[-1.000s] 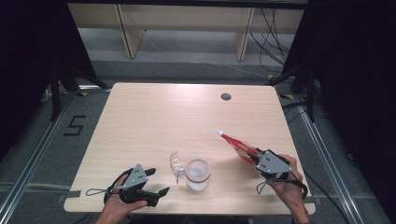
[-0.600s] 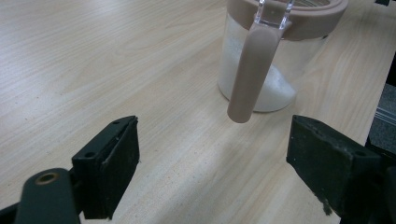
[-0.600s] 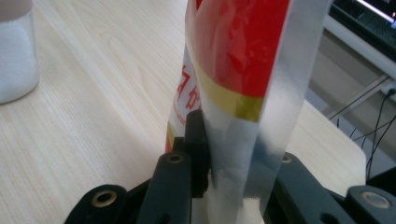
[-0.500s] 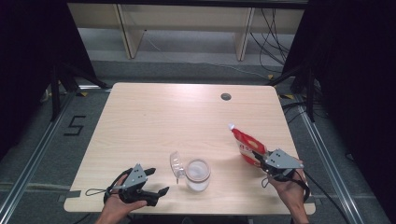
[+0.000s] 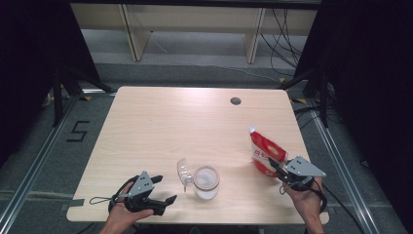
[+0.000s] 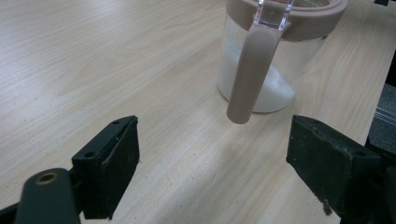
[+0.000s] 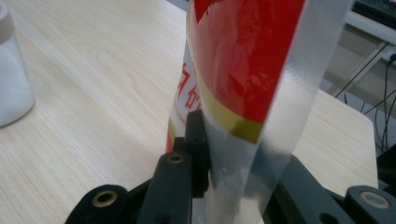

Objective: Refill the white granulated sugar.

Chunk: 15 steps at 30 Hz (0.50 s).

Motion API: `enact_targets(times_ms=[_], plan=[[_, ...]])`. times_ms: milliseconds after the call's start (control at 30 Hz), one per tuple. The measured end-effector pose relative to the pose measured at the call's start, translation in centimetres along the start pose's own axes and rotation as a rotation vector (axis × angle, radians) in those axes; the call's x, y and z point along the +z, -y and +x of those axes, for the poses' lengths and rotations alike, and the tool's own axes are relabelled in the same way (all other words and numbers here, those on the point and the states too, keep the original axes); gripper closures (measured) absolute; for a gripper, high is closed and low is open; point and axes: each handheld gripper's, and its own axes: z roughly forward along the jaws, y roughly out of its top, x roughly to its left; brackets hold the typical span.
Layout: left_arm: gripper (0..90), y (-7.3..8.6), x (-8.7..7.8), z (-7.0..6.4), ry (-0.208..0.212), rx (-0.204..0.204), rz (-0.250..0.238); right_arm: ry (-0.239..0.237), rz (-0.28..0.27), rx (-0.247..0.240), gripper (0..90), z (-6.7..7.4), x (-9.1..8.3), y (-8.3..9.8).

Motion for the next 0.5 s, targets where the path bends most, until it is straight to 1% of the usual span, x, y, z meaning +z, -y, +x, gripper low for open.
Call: enact_targets(times_ms=[33, 67, 133, 200, 233, 300, 333, 367, 400, 433, 467, 500], plan=[[16.6, 0.00, 0.01, 0.00, 0.000, 0.000, 0.000, 0.006, 0.007, 0.018, 78.7, 0.07, -0.16, 0.13], [16.6, 0.00, 0.00, -0.01, -0.001, -0.001, 0.000, 0.009, -0.004, 0.028, 78.8, -0.04, -0.12, 0.20], [16.6, 0.00, 0.01, 0.03, 0.005, -0.001, -0.002, 0.006, -0.008, 0.048, 78.7, -0.17, -0.18, 0.32], [16.6, 0.00, -0.04, 0.04, -0.003, 0.001, 0.003, 0.014, -0.013, 0.069, 78.7, -0.17, -0.28, 0.42], [16.6, 0.01, -0.01, 0.00, -0.001, 0.000, -0.001, 0.005, -0.003, 0.077, 78.7, -0.18, -0.44, 0.41], [16.6, 0.02, 0.02, -0.02, 0.003, -0.001, 0.001, 0.008, -0.001, 0.082, 78.7, -0.21, -0.50, 0.46], [16.6, 0.01, -0.01, -0.08, -0.002, -0.004, 0.005, 0.006, 0.009, 0.125, 78.6, 0.04, -0.59, 0.47], [16.6, 0.04, 0.06, -0.04, 0.006, -0.006, -0.002, 0.014, 0.001, 0.114, 78.6, -0.09, -0.59, 0.54], [16.6, 0.02, 0.03, 0.02, 0.004, 0.003, -0.003, 0.023, -0.006, 0.116, 78.5, -0.04, -0.58, 0.62], [16.6, 0.01, 0.00, 0.00, 0.002, 0.001, 0.000, 0.017, -0.012, 0.104, 78.4, -0.30, -0.58, 0.66], [16.6, 0.02, 0.00, 0.02, 0.001, 0.002, 0.000, 0.009, 0.002, 0.124, 78.1, -0.24, -0.74, 0.76], [16.6, 0.02, 0.00, 0.02, 0.001, 0.002, 0.000, 0.025, -0.007, 0.126, 77.8, -0.35, -0.78, 0.80]])
